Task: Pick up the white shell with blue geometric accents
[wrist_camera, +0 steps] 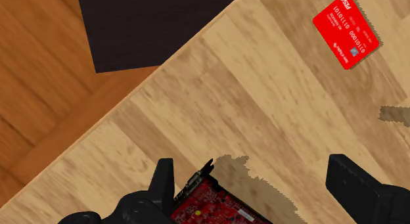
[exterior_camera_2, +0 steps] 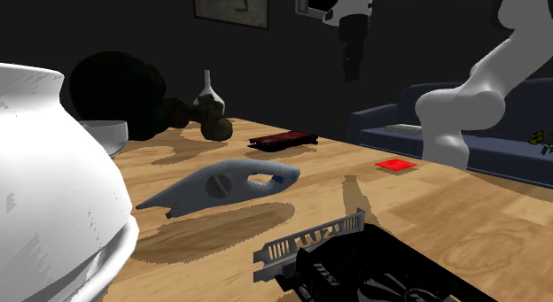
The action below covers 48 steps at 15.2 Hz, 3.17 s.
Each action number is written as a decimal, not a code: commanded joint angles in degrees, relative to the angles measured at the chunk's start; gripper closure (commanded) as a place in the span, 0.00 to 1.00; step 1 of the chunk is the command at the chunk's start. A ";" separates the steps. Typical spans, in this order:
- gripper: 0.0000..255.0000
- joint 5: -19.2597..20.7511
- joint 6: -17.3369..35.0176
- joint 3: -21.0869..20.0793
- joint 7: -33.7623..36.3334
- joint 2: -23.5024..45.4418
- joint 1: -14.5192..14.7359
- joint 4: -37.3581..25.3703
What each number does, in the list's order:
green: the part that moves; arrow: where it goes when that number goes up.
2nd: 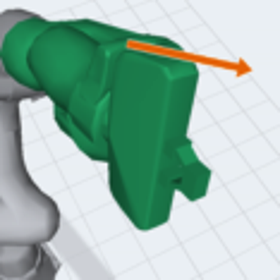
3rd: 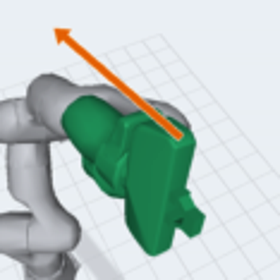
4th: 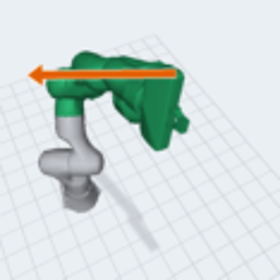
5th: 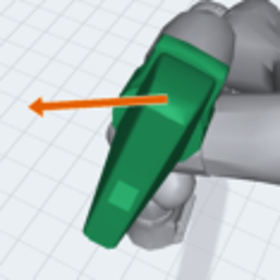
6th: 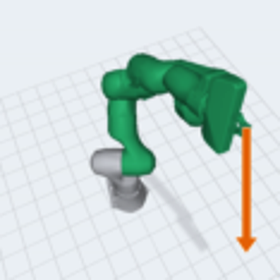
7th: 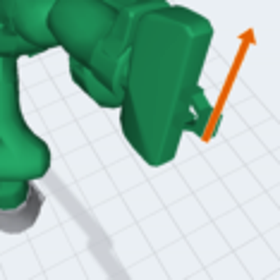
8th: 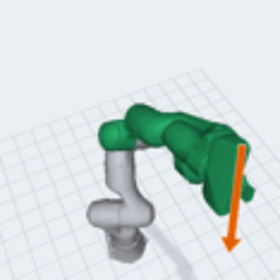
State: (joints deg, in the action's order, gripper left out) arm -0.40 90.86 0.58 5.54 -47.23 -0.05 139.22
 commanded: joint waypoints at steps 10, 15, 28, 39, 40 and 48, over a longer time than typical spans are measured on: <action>0.00 -3.77 12.97 -5.05 -0.17 14.24 5.01 -3.47; 0.00 -4.82 18.86 -7.89 -0.29 22.77 7.31 -7.43; 0.00 -2.47 28.76 -15.09 0.81 45.54 12.37 -23.55; 0.00 3.54 31.24 -18.48 2.68 62.28 17.48 -39.32; 0.00 3.62 31.95 -18.45 2.72 62.48 17.49 -38.81; 1.00 4.18 35.81 -18.25 2.99 63.88 17.60 -36.28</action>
State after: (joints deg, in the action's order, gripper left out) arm 3.77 126.52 -17.68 8.53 16.64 17.56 102.83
